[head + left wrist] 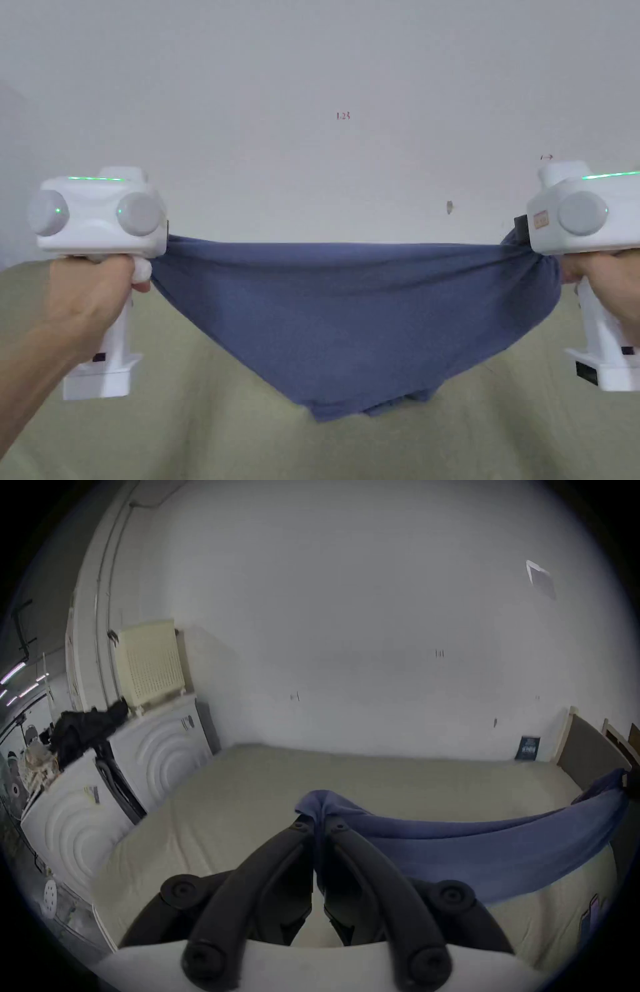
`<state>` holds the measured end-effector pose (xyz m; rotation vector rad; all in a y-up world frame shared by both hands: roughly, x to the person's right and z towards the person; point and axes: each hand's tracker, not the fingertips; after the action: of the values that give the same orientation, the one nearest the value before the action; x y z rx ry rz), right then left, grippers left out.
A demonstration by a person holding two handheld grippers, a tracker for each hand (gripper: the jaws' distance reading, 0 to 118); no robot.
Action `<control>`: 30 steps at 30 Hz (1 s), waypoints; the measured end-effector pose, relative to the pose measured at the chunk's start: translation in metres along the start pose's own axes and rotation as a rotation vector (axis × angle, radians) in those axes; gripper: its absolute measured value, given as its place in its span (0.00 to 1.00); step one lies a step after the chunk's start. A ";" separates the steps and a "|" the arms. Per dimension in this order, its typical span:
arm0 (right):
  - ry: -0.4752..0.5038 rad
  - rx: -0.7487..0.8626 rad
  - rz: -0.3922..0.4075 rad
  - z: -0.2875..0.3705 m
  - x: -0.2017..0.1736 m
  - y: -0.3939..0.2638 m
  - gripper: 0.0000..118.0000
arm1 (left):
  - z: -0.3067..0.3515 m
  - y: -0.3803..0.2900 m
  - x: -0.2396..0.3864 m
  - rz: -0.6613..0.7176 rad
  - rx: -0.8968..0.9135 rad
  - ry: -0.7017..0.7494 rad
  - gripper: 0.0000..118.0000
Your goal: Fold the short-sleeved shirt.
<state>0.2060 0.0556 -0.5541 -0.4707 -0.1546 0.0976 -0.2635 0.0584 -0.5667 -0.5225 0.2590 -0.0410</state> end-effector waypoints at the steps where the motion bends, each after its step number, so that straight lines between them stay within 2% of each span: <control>1: -0.007 -0.020 -0.018 -0.004 0.000 -0.018 0.05 | -0.003 -0.014 0.000 -0.011 -0.026 -0.008 0.04; 6: 0.016 -0.109 -0.046 0.008 -0.001 -0.096 0.05 | 0.007 -0.084 -0.007 -0.036 -0.106 -0.041 0.04; 8: 0.024 -0.139 -0.033 0.021 0.003 -0.129 0.05 | 0.020 -0.115 -0.013 -0.046 -0.125 -0.056 0.04; 9: 0.040 -0.171 -0.001 0.031 0.004 -0.144 0.05 | 0.028 -0.131 -0.017 -0.047 -0.137 -0.078 0.04; 11: 0.044 -0.176 -0.008 0.061 0.005 -0.176 0.05 | 0.046 -0.163 -0.025 -0.060 -0.150 -0.079 0.04; 15: 0.080 -0.207 -0.075 0.121 0.016 -0.242 0.05 | 0.078 -0.220 -0.049 -0.087 -0.217 -0.120 0.04; 16: 0.101 -0.249 -0.039 0.136 0.019 -0.259 0.05 | 0.090 -0.236 -0.055 -0.091 -0.224 -0.120 0.04; 18: 0.075 -0.254 -0.042 0.162 0.021 -0.290 0.05 | 0.109 -0.263 -0.070 -0.093 -0.243 -0.131 0.04; 21: 0.093 -0.282 -0.046 0.199 0.021 -0.331 0.05 | 0.136 -0.301 -0.091 -0.032 -0.311 -0.171 0.04; 24: 0.105 -0.295 0.008 0.227 0.021 -0.359 0.05 | 0.155 -0.330 -0.106 -0.054 -0.335 -0.157 0.04; 30: 0.106 -0.292 -0.058 0.248 0.024 -0.378 0.05 | 0.168 -0.367 -0.115 -0.042 -0.386 -0.187 0.04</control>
<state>0.2090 -0.1668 -0.1592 -0.7608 -0.0780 -0.0072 -0.3220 -0.1652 -0.2169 -0.9100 0.0706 0.0175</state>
